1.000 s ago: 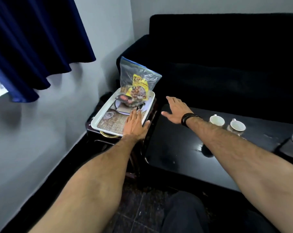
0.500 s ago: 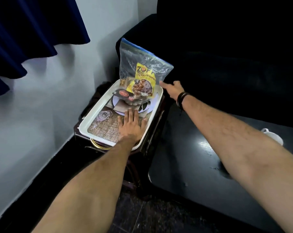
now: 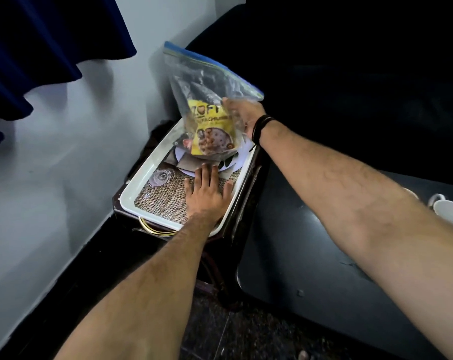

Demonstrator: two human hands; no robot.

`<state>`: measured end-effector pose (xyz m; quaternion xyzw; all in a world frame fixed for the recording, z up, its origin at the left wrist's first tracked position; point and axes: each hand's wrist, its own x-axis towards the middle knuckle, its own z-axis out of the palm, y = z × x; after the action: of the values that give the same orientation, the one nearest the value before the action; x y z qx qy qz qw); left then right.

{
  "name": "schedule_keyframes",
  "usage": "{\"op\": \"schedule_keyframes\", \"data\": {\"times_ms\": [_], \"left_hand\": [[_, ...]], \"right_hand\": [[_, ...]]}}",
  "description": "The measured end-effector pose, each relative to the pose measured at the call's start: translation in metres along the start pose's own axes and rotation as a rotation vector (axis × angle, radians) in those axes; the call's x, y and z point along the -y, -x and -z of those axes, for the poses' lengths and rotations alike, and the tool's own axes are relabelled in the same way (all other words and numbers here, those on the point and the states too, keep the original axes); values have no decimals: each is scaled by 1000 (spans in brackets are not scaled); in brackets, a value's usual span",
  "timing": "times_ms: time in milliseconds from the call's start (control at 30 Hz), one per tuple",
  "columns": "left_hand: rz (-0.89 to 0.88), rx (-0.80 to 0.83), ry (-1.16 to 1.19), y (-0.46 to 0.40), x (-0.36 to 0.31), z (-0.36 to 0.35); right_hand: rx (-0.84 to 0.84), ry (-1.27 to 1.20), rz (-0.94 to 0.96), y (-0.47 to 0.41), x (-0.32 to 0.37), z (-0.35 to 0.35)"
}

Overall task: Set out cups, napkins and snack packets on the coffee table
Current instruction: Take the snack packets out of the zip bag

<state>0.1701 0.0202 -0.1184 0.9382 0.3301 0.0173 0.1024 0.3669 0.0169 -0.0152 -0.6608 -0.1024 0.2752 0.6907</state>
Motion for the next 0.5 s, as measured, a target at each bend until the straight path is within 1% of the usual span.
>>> {"op": "schedule_keyframes", "data": {"times_ms": [133, 267, 400, 433, 467, 500], "left_hand": [[5, 13, 26, -4, 3, -1], [14, 71, 56, -1, -1, 6], [40, 281, 60, -5, -6, 33], [68, 283, 97, -3, -12, 42], [101, 247, 142, 0, -17, 49], [118, 176, 175, 5, -24, 56]], "right_hand": [[-21, -79, 105, 20, 26, -18], [-16, -133, 258, 52, 84, 5], [-82, -266, 295, 76, 136, 51], [-104, -287, 294, 84, 145, 64], [-129, -302, 286, 91, 150, 76], [-152, -300, 273, 102, 152, 87]]}}
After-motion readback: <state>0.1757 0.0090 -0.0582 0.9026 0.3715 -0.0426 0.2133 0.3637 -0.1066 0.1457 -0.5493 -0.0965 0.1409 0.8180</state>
